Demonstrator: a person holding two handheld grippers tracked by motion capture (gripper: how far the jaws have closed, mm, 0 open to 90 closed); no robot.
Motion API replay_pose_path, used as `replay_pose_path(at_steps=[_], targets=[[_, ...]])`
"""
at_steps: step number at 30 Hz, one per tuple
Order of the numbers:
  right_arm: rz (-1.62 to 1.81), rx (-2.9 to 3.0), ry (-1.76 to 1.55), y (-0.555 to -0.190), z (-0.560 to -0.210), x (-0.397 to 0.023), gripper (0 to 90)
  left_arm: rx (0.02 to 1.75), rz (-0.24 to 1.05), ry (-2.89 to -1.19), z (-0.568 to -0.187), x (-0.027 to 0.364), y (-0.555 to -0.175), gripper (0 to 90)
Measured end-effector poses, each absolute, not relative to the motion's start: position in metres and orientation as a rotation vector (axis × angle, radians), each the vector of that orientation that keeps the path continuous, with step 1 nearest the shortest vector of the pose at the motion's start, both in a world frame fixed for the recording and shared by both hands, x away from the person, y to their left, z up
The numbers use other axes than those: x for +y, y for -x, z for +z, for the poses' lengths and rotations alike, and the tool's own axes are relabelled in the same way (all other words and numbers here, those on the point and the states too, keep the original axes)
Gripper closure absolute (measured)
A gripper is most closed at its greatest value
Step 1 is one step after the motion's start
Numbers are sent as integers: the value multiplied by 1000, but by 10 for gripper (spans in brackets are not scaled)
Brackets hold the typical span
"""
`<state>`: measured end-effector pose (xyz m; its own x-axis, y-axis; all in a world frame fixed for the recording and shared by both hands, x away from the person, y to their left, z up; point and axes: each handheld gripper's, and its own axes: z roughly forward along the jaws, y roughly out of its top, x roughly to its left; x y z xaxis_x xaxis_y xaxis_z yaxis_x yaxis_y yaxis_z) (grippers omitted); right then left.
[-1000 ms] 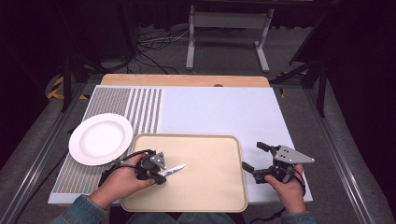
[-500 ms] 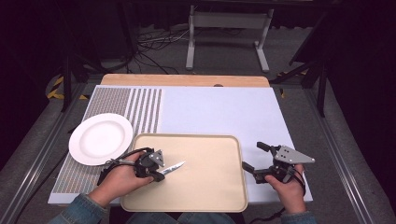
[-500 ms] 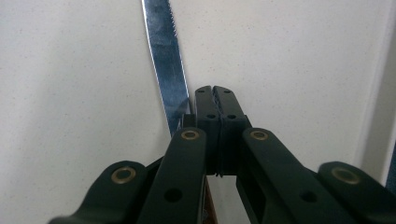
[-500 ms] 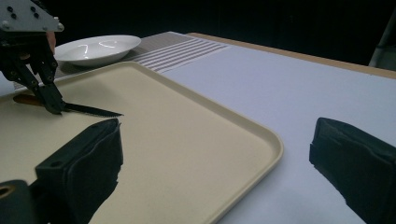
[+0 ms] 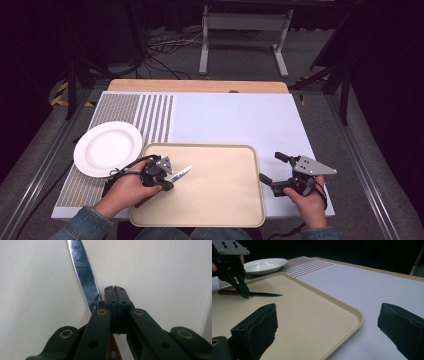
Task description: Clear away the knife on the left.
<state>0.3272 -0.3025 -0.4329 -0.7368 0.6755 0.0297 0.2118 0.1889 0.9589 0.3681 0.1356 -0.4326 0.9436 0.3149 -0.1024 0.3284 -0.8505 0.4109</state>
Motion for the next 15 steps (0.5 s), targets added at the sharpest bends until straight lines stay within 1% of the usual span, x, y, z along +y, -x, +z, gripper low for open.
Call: replay_pose_path(at_steps=[15], targets=[[1565, 2074, -830, -327, -433, -302, 33, 555, -5, -2660, -432, 148, -375, 900]])
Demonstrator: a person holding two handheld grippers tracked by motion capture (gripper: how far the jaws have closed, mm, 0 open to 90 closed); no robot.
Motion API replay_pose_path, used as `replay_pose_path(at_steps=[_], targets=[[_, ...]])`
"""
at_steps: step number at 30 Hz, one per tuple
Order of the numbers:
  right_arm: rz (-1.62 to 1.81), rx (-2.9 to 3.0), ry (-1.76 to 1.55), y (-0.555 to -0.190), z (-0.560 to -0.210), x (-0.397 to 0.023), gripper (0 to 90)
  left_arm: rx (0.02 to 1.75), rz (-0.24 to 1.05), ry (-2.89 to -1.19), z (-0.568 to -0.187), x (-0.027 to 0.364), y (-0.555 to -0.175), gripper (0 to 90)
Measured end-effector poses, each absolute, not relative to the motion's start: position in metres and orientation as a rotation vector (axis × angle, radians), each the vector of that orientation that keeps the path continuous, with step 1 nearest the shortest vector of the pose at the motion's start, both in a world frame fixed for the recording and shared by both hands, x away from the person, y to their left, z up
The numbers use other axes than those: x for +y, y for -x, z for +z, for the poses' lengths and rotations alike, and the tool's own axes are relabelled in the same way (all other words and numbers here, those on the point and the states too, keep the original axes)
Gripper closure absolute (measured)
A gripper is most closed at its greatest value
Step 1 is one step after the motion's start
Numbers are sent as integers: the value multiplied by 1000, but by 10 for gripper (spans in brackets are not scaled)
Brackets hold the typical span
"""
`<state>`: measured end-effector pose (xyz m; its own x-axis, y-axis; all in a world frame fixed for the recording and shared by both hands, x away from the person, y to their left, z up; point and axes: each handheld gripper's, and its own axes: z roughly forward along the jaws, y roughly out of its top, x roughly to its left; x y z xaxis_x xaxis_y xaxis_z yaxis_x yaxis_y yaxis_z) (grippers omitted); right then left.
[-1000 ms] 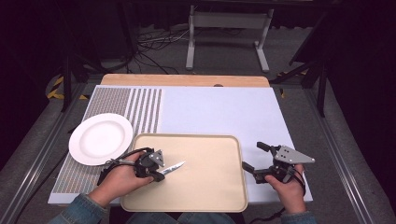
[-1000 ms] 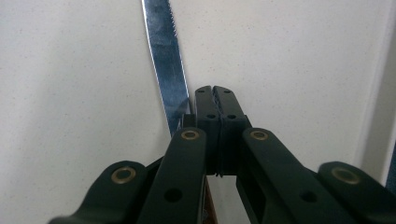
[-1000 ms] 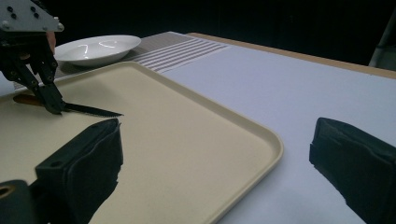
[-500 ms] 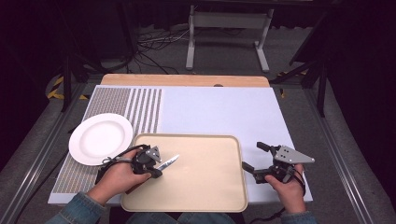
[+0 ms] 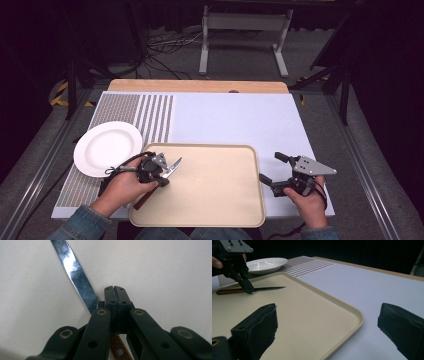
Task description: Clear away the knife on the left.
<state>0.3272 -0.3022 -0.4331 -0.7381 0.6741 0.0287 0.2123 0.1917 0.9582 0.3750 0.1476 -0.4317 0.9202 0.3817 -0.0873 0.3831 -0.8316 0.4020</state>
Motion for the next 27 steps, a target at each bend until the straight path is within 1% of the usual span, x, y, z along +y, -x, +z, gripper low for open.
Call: replay_pose_path(at_steps=[15, 27], targets=[[1564, 2078, -830, -327, -434, -302, 33, 624, 7, -2648, -432, 160, -379, 900], [1565, 2081, -830, -328, -434, -301, 32, 629, 9, -2656, -431, 165, -378, 900]])
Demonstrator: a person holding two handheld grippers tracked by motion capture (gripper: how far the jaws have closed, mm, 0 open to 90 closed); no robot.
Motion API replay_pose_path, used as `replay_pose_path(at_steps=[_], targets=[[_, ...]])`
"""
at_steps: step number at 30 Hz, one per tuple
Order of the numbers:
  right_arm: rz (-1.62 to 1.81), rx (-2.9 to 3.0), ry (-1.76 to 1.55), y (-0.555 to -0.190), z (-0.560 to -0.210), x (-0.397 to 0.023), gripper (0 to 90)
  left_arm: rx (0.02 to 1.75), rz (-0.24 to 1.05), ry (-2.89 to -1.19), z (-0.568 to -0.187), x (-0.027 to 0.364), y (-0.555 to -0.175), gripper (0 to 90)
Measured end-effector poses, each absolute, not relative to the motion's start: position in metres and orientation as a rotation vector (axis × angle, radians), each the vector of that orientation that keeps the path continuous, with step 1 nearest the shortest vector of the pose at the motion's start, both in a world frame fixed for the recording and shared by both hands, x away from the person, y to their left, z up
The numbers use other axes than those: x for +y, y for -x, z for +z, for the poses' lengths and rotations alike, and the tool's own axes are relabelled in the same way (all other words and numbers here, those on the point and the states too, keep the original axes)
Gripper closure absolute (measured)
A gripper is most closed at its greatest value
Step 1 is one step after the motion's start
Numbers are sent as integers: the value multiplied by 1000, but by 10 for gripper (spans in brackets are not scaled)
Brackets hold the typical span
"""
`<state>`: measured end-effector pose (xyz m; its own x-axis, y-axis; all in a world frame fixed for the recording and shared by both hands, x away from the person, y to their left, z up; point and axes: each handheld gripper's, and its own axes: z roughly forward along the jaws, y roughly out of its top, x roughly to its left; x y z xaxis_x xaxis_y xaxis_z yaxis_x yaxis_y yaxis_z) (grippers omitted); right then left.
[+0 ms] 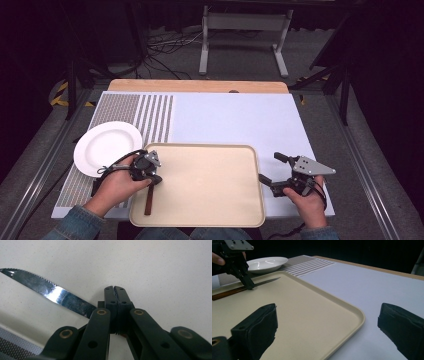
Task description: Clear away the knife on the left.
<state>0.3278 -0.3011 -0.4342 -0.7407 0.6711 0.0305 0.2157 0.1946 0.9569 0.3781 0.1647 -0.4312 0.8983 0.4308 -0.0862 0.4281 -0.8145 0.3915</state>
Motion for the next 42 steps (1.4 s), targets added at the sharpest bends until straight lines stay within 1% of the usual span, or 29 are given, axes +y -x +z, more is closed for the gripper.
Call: replay_pose_path(at_steps=[6, 9, 10, 11, 15, 16, 17, 18, 24, 25, 29, 32, 42], targets=[[1563, 2082, -830, -328, -434, -301, 33, 629, 8, -2657, -431, 165, -378, 899], [1563, 2082, -829, -328, -434, -301, 33, 632, 2, -2647, -428, 164, -376, 876], [1563, 2081, -829, -328, -434, -301, 33, 630, 2, -2638, -427, 164, -376, 855], [1563, 2080, -829, -328, -434, -301, 33, 633, 4, -2629, -425, 163, -375, 824], [1562, 2080, -832, -328, -434, -301, 33, 638, 7, -2599, -418, 162, -373, 634], [1562, 2080, -832, -328, -434, -301, 33, 653, 7, -2589, -416, 162, -372, 634], [1561, 2081, -832, -328, -434, -302, 33, 659, 23, -2586, -414, 161, -372, 582], [1562, 2080, -832, -327, -434, -302, 33, 671, 34, -2558, -410, 160, -370, 495], [1562, 2078, -828, -327, -434, -302, 33, 622, 92, -2507, -402, 161, -367, 230], [1562, 2078, -828, -327, -434, -301, 33, 618, 94, -2500, -400, 161, -366, 201], [1562, 2077, -829, -327, -434, -302, 33, 595, 97, -2476, -397, 162, -363, 139], [1561, 2076, -831, -327, -434, -302, 33, 588, 115, -2455, -396, 165, -362, 115], [1562, 2076, -829, -326, -433, -302, 33, 551, 184, -2351, -391, 183, -357, 87]])
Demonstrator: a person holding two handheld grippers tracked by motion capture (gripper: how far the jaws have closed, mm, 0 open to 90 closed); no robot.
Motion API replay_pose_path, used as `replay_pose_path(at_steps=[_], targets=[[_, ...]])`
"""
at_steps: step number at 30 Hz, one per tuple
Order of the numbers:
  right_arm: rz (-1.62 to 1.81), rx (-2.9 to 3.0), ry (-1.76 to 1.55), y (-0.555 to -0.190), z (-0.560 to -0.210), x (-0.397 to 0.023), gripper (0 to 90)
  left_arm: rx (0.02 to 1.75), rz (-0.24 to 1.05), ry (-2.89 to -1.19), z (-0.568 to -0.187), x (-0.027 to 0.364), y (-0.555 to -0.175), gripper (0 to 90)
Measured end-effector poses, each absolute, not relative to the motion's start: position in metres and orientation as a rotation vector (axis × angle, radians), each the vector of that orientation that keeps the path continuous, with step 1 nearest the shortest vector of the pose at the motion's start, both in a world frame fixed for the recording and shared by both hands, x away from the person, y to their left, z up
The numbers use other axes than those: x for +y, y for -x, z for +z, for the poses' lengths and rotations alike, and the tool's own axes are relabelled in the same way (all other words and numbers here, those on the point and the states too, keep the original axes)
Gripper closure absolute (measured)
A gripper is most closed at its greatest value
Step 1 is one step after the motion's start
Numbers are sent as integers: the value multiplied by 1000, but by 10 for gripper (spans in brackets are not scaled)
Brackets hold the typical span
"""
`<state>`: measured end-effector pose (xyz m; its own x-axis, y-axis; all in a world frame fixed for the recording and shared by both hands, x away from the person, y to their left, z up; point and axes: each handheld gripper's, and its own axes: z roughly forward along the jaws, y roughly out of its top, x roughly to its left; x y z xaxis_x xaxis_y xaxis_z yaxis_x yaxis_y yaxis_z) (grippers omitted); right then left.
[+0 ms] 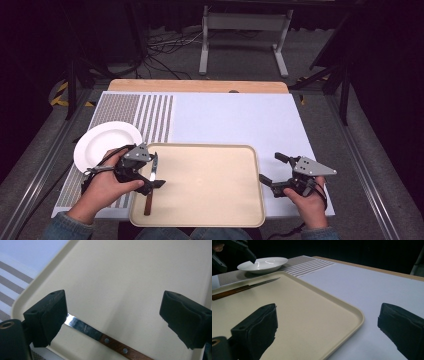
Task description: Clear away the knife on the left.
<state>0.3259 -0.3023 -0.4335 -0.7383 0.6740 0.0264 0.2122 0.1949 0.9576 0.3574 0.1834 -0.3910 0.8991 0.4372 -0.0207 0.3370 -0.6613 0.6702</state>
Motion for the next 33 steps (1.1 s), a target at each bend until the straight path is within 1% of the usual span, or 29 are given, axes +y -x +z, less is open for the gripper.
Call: replay_pose_path(at_steps=[5, 12, 13, 17, 24, 31, 33], targets=[[1560, 2075, -828, -326, -433, -302, 33, 540, 200, -2287, -388, 195, -353, 83], [1564, 2074, -825, -325, -433, -302, 33, 538, 259, -2177, -387, 215, -346, 69], [1562, 2074, -826, -325, -433, -302, 33, 544, 276, -2134, -387, 221, -343, 67], [1563, 2075, -827, -325, -433, -302, 33, 552, 329, -2052, -389, 233, -338, 57], [1565, 2076, -824, -325, -433, -301, 32, 560, 376, -1953, -396, 254, -331, 53], [1569, 2076, -824, -325, -434, -301, 31, 587, 376, -1843, -411, 271, -328, 50], [1569, 2077, -822, -325, -434, -301, 31, 592, 406, -1819, -415, 274, -327, 45]])
